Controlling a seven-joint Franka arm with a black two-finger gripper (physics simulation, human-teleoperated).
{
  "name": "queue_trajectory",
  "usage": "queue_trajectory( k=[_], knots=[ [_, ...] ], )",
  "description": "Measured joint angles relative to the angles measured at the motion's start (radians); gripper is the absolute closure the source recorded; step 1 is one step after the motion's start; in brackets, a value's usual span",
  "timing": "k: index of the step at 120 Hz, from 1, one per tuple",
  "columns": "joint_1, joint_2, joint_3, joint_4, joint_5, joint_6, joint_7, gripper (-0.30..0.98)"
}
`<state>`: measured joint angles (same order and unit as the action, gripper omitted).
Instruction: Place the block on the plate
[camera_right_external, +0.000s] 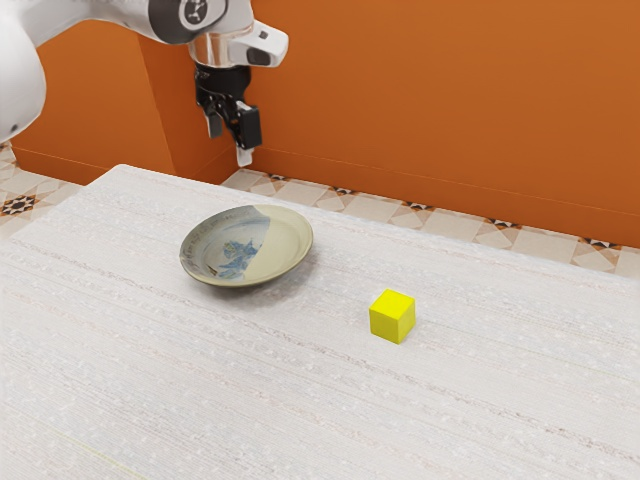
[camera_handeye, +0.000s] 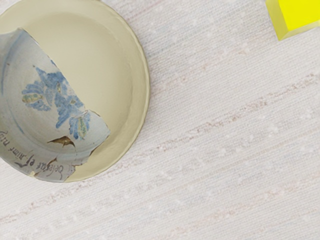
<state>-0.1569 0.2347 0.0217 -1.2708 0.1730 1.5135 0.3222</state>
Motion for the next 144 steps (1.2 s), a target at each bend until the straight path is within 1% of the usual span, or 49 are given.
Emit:
queue_trajectory(
  k=[24,48,63,76,88,98,116,124,144],
  knots=[
    [0.001,0.011,-0.008,-0.004,-0.001,0.027,0.026,0.00],
    [0.000,0.096,-0.043,-0.004,-0.011,0.079,0.044,0.00],
    [0.000,0.130,-0.065,-0.004,-0.061,0.126,0.053,0.00],
    [-0.004,0.153,-0.100,-0.015,-0.085,0.161,0.059,0.00],
    [-0.016,0.179,-0.104,-0.060,-0.136,0.209,0.064,0.00],
    [-0.036,0.195,-0.104,-0.099,-0.162,0.235,0.066,0.00],
    [-0.063,0.244,-0.109,-0.102,-0.215,0.290,0.070,0.00],
    [-0.067,0.275,-0.110,-0.096,-0.250,0.329,0.071,0.00],
    [-0.074,0.333,-0.106,-0.094,-0.368,0.447,0.074,0.00]
  ],
)
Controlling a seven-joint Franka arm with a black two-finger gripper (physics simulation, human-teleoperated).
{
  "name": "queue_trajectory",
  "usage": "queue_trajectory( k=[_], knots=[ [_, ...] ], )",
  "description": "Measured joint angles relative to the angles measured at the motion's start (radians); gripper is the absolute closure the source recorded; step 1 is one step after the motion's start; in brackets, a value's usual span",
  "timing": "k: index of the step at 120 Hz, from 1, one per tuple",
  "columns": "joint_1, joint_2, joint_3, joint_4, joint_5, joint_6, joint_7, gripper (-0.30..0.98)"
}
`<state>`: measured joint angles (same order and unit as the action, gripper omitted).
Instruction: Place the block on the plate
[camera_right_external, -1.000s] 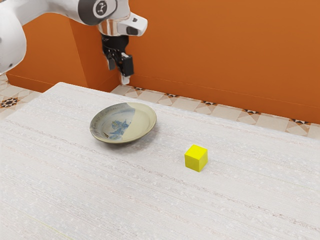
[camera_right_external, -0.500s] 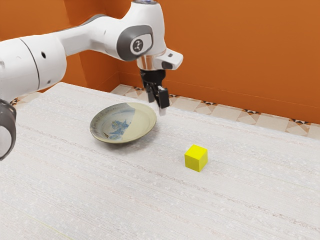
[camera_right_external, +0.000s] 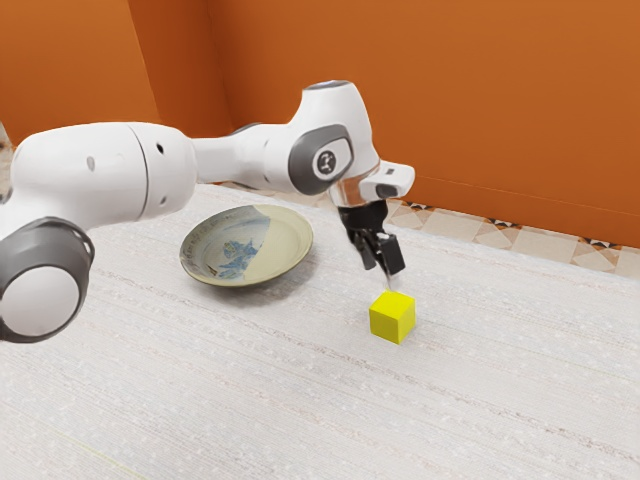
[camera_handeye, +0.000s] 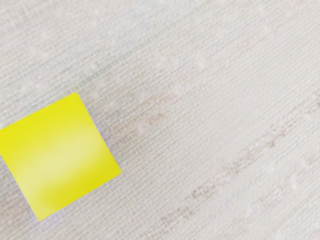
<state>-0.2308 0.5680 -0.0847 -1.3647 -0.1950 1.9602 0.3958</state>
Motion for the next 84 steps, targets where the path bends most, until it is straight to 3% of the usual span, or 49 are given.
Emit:
queue_trajectory(
  k=[16,84],
  knots=[
    [-0.018,0.050,0.004,-0.001,-0.054,0.055,-0.010,0.00],
    [-0.023,0.218,0.074,0.086,-0.090,0.148,-0.106,0.00]
  ],
)
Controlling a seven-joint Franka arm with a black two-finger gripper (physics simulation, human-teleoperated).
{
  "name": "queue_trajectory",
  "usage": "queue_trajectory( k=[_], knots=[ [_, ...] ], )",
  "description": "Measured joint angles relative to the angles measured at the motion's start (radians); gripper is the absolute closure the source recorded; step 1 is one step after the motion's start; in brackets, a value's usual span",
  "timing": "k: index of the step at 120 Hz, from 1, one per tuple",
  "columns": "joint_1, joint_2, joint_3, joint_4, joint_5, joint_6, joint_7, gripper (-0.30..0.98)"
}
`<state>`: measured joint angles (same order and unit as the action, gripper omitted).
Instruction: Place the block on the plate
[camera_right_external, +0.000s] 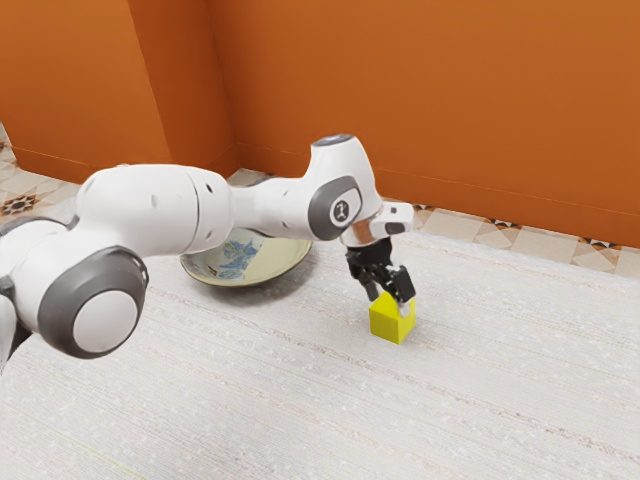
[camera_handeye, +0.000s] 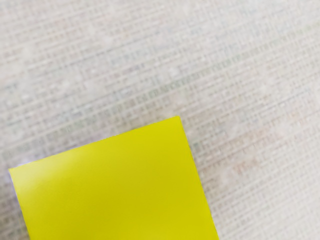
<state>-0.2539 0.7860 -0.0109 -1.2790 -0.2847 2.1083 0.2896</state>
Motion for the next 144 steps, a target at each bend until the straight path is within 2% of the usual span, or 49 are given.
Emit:
queue_trajectory(
  k=[55,74,99,120,144],
  knots=[
    [-0.010,0.088,0.005,0.058,-0.014,0.025,-0.049,0.00],
    [-0.012,0.088,0.006,0.058,-0.010,0.028,-0.057,0.14],
    [-0.012,0.089,0.007,0.057,-0.005,0.031,-0.070,0.24],
    [-0.009,0.042,0.009,0.032,0.005,0.030,-0.075,0.27],
    [0.024,-0.069,0.027,-0.030,0.031,0.028,-0.080,0.28]
  ],
)
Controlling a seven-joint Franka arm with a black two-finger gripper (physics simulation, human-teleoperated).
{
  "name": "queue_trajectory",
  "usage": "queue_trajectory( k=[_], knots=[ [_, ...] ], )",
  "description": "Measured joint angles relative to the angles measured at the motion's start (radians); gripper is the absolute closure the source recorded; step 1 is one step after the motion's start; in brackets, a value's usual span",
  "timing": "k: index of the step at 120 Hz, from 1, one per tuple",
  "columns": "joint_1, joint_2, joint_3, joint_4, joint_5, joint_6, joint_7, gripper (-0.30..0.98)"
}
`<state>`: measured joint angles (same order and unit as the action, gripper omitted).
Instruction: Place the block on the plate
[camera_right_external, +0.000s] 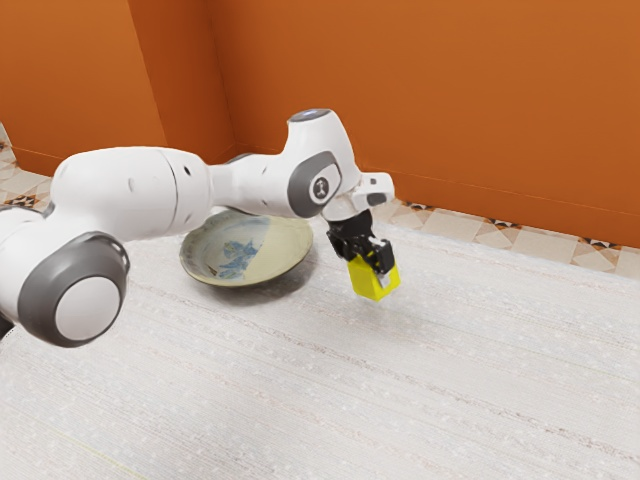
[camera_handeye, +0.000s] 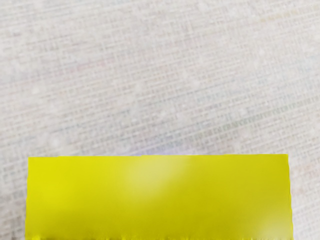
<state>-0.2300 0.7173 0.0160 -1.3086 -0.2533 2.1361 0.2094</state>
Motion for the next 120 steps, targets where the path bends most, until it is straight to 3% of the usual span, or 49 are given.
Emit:
queue_trajectory(
  k=[48,100,120],
  knots=[
    [0.164,-0.111,0.053,-0.025,0.021,-0.009,-0.005,0.27],
    [0.286,-0.036,0.076,-0.039,0.023,-0.008,-0.008,0.28],
    [0.289,-0.034,0.075,-0.039,0.023,-0.006,-0.006,0.14]
  ],
)
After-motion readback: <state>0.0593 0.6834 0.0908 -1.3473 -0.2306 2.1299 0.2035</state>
